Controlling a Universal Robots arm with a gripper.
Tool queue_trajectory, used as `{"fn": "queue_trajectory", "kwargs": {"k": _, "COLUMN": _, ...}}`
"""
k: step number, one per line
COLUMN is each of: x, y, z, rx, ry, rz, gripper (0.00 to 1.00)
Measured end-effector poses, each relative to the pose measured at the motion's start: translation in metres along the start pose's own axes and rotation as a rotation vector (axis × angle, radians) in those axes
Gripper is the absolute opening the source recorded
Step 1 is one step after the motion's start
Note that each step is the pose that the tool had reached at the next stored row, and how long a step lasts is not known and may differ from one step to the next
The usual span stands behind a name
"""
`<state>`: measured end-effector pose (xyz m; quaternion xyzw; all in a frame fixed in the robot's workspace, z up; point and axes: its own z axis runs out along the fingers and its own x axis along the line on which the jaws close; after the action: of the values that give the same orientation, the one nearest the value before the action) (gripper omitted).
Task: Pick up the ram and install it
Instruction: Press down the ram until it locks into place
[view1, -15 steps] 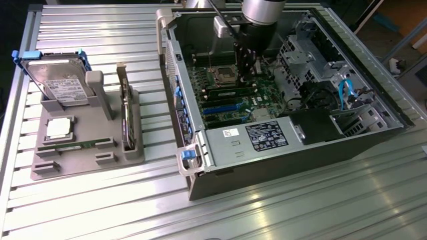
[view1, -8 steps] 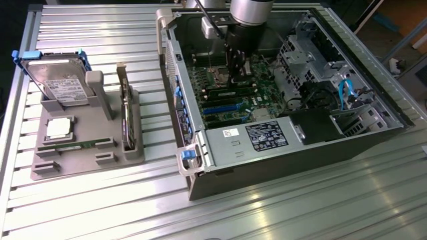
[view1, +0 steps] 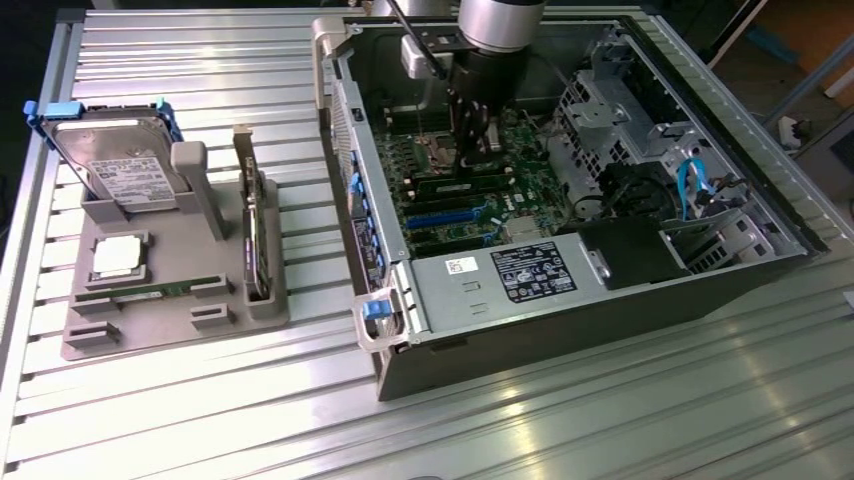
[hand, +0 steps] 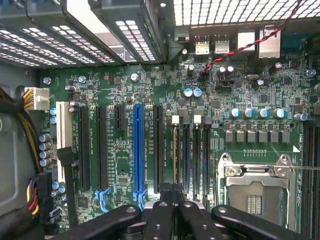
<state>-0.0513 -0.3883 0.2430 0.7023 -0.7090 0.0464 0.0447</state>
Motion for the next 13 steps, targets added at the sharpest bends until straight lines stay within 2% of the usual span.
{"fn": "queue_trajectory", "kwargs": {"k": 8, "x": -0.0010, "y": 0.0000, "z": 0.0077, "rx": 0.0000, "ry": 0.0006, "rz": 0.000, "gripper": 0.11}}
{"fn": "queue_trajectory", "kwargs": {"k": 13, "x": -0.0011, "y": 0.0001, "z": 0.0090, "rx": -0.0002, "ry": 0.0016, "rz": 0.000, "gripper": 0.11}}
